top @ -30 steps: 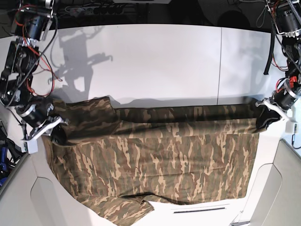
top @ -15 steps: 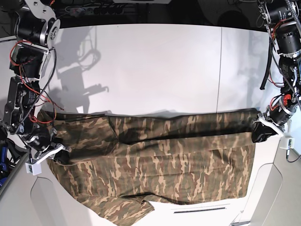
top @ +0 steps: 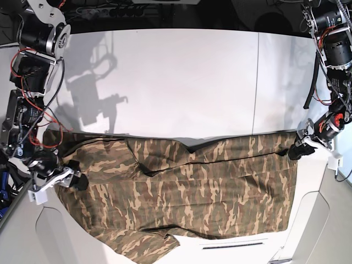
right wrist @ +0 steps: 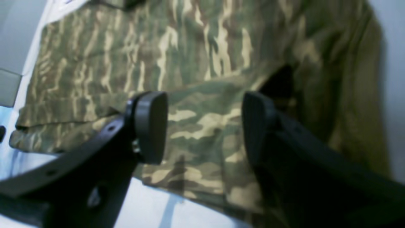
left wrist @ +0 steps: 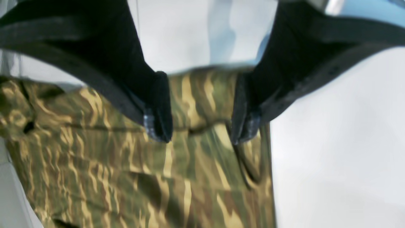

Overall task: Fold the T-shirt properly
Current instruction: 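Lift the shirt with both grippers and fold it over toward the hem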

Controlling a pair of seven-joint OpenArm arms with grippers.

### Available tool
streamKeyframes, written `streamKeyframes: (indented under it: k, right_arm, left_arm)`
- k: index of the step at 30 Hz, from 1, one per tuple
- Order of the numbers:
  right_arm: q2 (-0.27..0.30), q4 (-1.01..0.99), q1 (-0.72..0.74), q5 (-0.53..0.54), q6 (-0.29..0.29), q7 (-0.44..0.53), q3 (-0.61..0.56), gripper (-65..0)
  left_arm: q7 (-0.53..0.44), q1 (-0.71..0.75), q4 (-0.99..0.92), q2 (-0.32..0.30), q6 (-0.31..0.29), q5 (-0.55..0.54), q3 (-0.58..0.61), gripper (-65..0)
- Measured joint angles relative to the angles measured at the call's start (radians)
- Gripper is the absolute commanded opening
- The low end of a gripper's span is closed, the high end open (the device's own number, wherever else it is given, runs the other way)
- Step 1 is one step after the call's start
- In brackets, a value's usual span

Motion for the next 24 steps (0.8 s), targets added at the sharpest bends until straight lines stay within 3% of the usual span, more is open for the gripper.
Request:
streamKeyframes:
  k: [3, 8, 12, 17, 24]
  right_arm:
    - [0.0, 0.075, -0.019, 0.003, 0.001, -0.026, 0.076, -28.1]
    - [0.01, 0.121, -0.072, 0.009, -0.004, -0.048, 0.218, -28.1]
    - [0.026, 0.123, -0.137, 0.014, -0.011, -0.017, 0.307, -28.1]
    - [0.041, 0.123, -0.245, 0.009, -0.016, 0.048, 0.322, -28.1]
    - [0.036, 0.031, -0.266, 0.018, -0.037, 0.132, 0.274, -28.1]
  left_arm:
    - [0.063, 0.0, 0.0, 0.0, -0.001, -0.037, -0.042, -31.8]
    - [0.07, 0.003, 0.0, -0.001, -0.004, -0.055, -0.114, -31.3]
    - [0.063, 0.044, 0.0, 0.002, -0.004, -0.048, -0.121, -23.2]
    - [-0.055, 0.104, -0.001, 0.029, -0.004, 0.023, -0.121, -22.4]
    - [-0.158, 0.111, -0.004, 0.106, -0.008, 0.118, -0.121, -22.5]
